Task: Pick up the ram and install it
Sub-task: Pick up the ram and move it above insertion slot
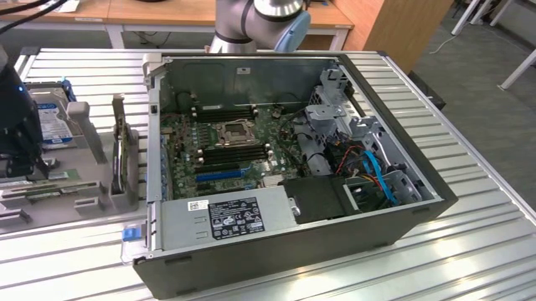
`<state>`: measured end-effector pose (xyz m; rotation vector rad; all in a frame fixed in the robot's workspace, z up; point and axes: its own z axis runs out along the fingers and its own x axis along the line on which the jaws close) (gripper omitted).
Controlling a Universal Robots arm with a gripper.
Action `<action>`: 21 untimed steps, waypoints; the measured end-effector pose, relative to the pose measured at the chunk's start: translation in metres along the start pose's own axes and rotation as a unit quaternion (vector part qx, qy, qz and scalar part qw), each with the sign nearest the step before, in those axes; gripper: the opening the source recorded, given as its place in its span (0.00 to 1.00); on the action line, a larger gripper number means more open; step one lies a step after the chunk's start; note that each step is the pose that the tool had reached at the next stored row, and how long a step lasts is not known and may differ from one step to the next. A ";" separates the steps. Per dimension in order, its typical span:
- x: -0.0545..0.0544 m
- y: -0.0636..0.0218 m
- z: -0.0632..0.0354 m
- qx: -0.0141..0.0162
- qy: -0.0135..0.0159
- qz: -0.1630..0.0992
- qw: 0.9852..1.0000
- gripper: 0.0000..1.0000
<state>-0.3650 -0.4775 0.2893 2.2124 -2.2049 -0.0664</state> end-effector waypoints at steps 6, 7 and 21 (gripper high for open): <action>0.000 0.0004 -0.0179 0.000 0.000 0.000 1.000 0.11; 0.000 0.0005 -0.0215 0.000 0.000 0.000 1.000 0.11; -0.001 0.0022 -0.0707 0.000 0.000 0.000 1.000 0.11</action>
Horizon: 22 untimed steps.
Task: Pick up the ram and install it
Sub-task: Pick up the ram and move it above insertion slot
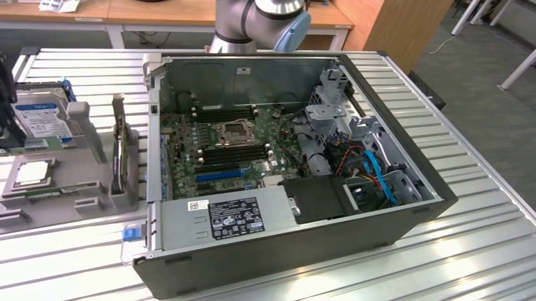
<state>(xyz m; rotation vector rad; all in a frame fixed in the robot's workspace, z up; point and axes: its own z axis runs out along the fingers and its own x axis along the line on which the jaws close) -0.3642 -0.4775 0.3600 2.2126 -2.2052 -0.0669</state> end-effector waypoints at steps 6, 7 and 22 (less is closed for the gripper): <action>0.000 0.0007 -0.0169 0.000 0.000 0.000 1.000 0.11; 0.000 0.0008 -0.0193 0.000 0.000 0.000 1.000 0.11; -0.001 0.0014 -0.0343 0.000 -0.001 0.000 1.000 0.11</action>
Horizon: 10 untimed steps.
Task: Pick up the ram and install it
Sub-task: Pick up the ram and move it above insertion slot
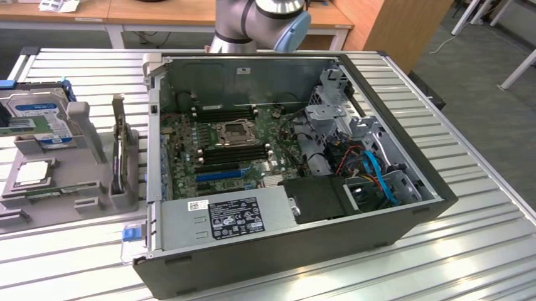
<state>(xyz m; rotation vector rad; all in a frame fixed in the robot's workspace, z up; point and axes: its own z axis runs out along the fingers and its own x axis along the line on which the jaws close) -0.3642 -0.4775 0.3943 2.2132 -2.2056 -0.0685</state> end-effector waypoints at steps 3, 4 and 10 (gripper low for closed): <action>0.000 0.0000 -0.0006 0.000 0.000 0.000 1.000 0.11; 0.000 0.0000 -0.0006 0.000 0.000 0.000 1.000 0.11; 0.000 -0.0002 -0.0007 0.000 0.000 0.000 1.000 0.11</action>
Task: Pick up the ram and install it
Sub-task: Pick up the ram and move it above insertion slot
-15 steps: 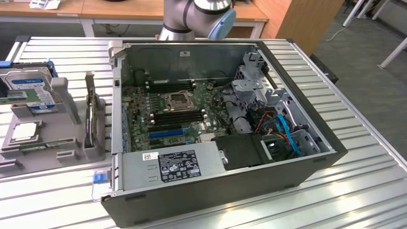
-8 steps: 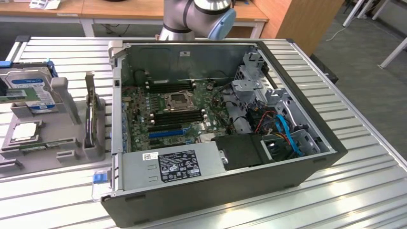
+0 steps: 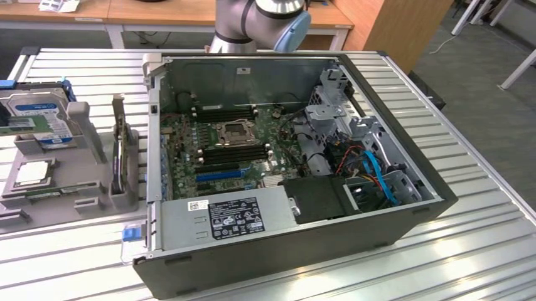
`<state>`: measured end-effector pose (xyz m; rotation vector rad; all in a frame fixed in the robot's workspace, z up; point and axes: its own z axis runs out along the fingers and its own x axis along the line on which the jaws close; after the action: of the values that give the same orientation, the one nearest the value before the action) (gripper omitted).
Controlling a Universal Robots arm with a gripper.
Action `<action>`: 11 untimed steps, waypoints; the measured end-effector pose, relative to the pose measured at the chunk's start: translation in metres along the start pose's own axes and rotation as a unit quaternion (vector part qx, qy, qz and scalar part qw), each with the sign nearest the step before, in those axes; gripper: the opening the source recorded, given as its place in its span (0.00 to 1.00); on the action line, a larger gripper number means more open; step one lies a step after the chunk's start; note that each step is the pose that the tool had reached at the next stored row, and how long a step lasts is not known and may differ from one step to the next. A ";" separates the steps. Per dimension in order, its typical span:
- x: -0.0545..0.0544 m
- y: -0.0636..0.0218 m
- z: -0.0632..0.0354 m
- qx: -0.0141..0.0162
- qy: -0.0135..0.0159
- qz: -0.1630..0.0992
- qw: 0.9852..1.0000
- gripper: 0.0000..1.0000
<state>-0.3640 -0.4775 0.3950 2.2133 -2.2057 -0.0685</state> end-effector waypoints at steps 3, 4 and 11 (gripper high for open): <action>0.000 -0.0022 0.0000 0.000 0.000 0.000 1.000 0.11; 0.000 -0.0034 -0.0002 0.000 0.000 0.000 1.000 0.11; 0.000 -0.0152 -0.0006 0.000 0.000 0.000 1.000 0.11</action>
<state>-0.3488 -0.4775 0.3949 2.2133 -2.2058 -0.0685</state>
